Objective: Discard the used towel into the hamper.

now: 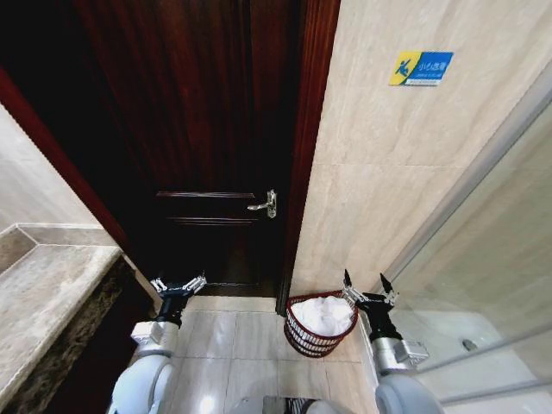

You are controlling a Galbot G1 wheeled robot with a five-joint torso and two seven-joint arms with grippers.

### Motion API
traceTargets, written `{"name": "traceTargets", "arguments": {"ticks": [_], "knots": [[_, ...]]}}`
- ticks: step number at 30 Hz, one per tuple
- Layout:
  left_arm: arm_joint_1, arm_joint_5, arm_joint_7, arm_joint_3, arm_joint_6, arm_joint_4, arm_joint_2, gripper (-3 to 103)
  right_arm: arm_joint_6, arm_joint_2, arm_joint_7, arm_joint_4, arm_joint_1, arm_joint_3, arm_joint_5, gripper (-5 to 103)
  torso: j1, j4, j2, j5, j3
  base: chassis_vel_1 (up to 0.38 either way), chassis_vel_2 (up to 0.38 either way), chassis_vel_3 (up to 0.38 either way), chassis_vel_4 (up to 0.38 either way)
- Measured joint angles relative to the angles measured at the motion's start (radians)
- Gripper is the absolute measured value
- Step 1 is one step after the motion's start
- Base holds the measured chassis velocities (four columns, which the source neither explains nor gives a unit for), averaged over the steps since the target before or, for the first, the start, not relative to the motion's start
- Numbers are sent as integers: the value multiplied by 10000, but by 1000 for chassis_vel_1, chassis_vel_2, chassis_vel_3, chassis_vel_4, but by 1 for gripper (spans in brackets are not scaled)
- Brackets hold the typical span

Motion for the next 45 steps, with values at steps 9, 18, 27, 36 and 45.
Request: {"name": "traceTargets", "arguments": {"ticks": [9,18,27,36,45], "knots": [[1,-1,0,1,0,0,0,100,-4,0,2,4,0,0,5,100,-3,0,0,1,-2,56,-57,-54,51],[1,-2,-2,1,-3,1,0,100,-5,0,2,9,1,1,8,100,-3,0,-2,1,-2,56,-65,-60,70],[1,-2,-4,1,-3,2,0,100,-5,0,2,10,1,1,8,100,-4,1,-3,0,-3,82,-61,-50,84],[0,-2,-5,1,-3,2,0,100,-5,0,2,10,1,1,8,100,-3,-1,-3,1,-2,80,-69,-61,71],[0,-3,-5,1,-3,2,0,100,-6,1,2,10,2,1,9,100,-2,0,-4,0,-2,69,-68,-59,65]]}}
